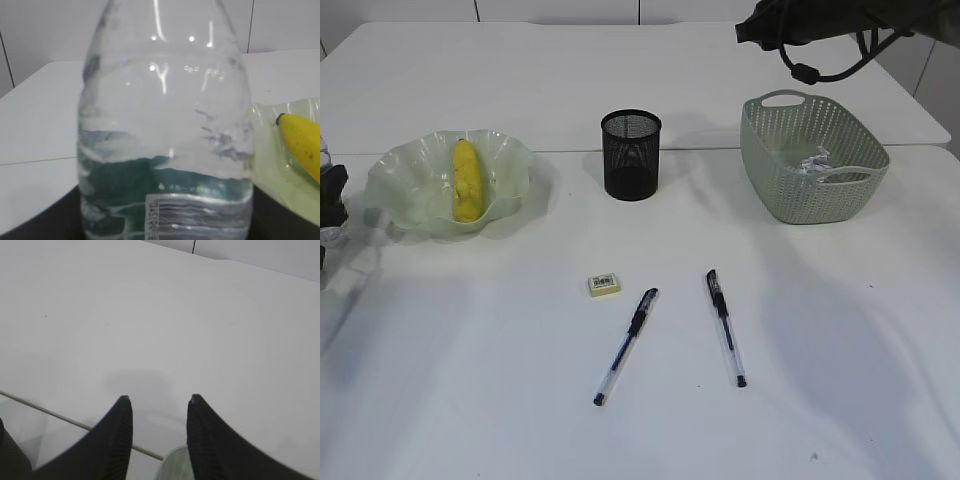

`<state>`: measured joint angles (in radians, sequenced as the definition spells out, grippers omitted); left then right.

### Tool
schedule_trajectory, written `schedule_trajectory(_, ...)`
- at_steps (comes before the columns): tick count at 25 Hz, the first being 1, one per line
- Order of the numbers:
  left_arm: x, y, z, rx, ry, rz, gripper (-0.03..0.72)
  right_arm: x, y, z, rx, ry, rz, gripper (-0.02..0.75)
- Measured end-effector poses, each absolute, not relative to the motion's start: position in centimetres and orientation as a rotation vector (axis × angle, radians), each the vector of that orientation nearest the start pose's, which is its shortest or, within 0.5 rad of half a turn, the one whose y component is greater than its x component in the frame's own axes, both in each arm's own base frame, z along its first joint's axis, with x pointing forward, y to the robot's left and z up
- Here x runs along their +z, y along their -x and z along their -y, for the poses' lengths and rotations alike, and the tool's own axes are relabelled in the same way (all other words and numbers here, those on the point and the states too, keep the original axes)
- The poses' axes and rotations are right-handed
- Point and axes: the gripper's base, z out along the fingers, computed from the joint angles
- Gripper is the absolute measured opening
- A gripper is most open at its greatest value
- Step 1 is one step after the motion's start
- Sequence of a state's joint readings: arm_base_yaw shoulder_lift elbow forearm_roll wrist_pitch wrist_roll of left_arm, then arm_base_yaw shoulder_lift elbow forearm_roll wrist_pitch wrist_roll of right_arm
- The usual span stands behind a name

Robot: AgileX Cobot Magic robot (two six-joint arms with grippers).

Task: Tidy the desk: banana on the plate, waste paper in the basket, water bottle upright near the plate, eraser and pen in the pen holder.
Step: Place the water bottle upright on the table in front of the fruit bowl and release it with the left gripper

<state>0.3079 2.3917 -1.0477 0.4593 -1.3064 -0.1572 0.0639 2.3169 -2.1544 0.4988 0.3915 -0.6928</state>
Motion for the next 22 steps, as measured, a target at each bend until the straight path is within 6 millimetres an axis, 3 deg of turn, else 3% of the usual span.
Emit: schedule_trajectory(22,5.73,-40.64,-8.85,-0.121,-0.088,-1.549,0.394,27.1,-55.14,-5.16,0.074,0.4,-1.939,0.28)
